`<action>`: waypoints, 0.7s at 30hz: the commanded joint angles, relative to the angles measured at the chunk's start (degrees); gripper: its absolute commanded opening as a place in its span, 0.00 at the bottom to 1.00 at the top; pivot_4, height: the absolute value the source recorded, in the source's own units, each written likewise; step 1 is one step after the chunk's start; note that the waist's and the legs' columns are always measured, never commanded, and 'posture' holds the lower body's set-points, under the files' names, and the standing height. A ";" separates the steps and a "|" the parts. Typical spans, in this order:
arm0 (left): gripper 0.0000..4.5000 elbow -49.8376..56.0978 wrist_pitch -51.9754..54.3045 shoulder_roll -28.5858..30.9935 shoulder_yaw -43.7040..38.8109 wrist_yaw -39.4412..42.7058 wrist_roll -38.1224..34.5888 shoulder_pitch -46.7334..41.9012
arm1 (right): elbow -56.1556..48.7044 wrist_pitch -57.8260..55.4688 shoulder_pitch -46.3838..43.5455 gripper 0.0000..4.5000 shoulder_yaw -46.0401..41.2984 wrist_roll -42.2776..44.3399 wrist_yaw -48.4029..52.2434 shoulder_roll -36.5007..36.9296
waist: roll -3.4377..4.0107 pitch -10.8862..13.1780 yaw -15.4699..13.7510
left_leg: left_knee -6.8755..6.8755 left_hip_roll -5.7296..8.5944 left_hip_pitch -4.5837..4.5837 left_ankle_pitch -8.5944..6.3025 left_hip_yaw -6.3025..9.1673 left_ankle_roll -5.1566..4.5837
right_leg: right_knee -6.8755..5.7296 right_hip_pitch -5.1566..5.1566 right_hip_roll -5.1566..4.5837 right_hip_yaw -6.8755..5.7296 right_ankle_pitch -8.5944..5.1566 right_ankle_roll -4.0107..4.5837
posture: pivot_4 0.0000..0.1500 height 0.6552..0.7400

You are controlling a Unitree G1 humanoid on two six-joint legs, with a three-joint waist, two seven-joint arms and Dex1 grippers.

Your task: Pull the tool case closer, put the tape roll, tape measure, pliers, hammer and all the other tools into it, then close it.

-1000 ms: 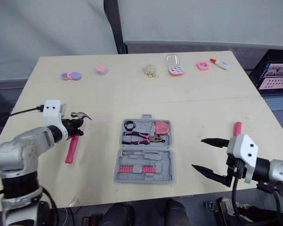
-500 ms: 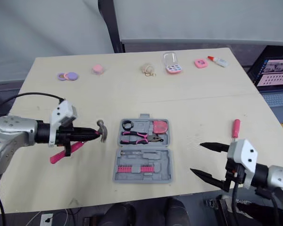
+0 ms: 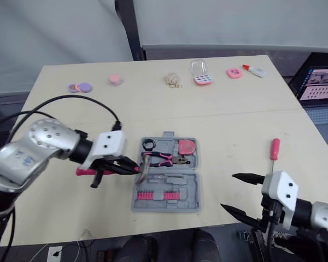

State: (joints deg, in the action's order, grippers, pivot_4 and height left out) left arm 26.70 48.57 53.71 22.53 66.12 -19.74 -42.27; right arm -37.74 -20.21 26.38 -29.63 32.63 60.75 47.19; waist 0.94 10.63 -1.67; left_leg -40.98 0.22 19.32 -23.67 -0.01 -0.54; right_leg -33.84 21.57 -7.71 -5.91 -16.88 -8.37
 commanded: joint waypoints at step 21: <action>0.00 -10.71 14.17 -24.60 27.18 -8.73 12.64 -16.66 | -3.89 0.81 6.70 1.00 -4.70 0.22 0.56 -0.87 | -0.04 0.03 -1.08 | -0.11 0.00 0.02 0.03 -0.01 -0.05 | -0.05 0.00 0.04 0.04 0.01 -0.02 | 1.00 1.00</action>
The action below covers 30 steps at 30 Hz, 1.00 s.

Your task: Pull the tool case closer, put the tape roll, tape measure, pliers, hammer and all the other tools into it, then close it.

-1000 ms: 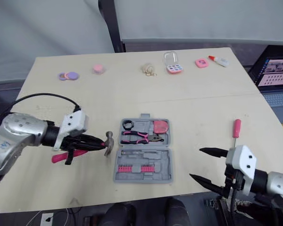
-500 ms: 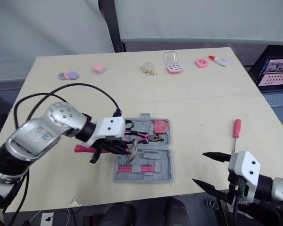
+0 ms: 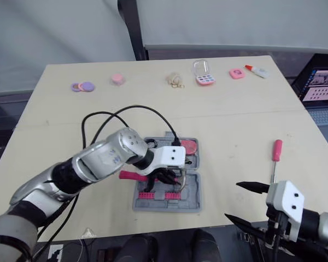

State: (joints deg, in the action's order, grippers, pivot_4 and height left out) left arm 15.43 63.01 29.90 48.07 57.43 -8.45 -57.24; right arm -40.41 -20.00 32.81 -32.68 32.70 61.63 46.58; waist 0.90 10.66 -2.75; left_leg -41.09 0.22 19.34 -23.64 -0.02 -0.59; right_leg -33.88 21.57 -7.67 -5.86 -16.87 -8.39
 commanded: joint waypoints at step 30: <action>0.00 -17.99 0.75 -17.11 9.46 -1.12 6.46 -9.21 | -2.12 0.15 1.61 1.00 -3.04 -0.54 -1.22 -0.48 | 0.00 0.00 -0.29 | -0.06 0.02 0.02 0.02 -0.02 -0.04 | -0.03 0.00 -0.01 0.01 0.00 0.00 | 1.00 1.00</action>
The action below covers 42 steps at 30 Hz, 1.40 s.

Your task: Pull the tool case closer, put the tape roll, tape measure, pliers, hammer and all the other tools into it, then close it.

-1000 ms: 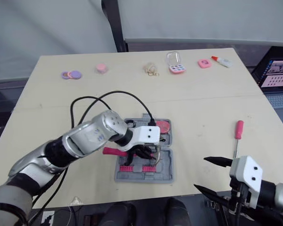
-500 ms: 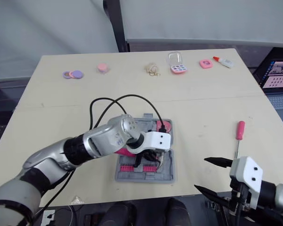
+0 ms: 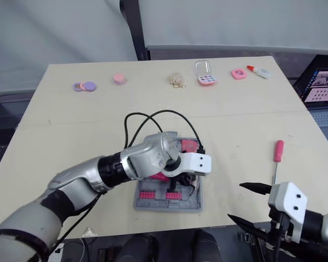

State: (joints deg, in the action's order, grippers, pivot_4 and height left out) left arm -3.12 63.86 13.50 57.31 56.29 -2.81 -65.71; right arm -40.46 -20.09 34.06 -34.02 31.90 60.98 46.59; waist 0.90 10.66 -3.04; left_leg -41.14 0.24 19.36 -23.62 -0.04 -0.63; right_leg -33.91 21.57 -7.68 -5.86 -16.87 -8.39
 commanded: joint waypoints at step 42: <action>0.01 10.70 -2.13 2.32 -32.04 -3.97 -12.53 14.72 | -2.39 -0.51 -1.38 1.00 -0.08 0.27 -1.86 -0.33 | 0.03 -0.02 0.11 | -0.05 -0.02 -0.02 0.00 0.07 0.00 | -0.08 0.00 -0.03 -0.01 0.00 0.00 | 1.00 1.00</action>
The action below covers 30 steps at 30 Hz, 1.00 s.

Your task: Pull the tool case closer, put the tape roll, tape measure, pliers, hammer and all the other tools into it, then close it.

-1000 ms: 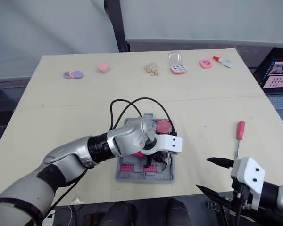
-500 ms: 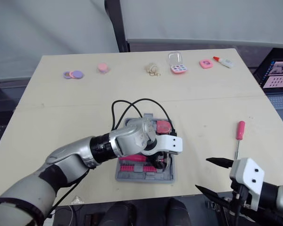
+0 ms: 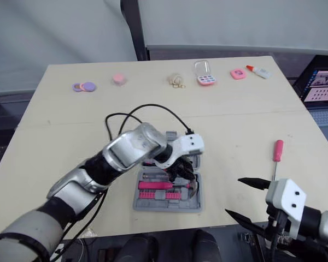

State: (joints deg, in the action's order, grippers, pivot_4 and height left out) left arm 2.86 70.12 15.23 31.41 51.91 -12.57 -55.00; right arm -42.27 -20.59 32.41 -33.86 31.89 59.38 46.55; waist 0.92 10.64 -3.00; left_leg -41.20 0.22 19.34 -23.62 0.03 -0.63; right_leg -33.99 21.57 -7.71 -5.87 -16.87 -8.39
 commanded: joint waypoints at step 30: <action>0.01 -3.38 -58.88 8.33 -12.68 3.98 4.26 34.76 | -0.22 -0.44 0.08 1.00 -2.09 0.49 -0.07 -0.19 | 0.09 -0.06 0.01 | 0.03 0.04 -0.10 0.00 -0.09 0.00 | -0.02 -0.04 -0.03 0.00 0.01 -0.01 | 1.00 1.00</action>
State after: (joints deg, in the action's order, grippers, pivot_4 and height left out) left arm -1.01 12.84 23.71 18.59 56.12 -8.58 -20.57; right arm -41.17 -21.27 32.11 -34.05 31.89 59.37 46.46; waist 1.01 10.58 -2.99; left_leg -41.17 0.27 19.24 -23.62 -0.06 -0.63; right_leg -34.01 21.53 -7.74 -5.87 -16.86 -8.40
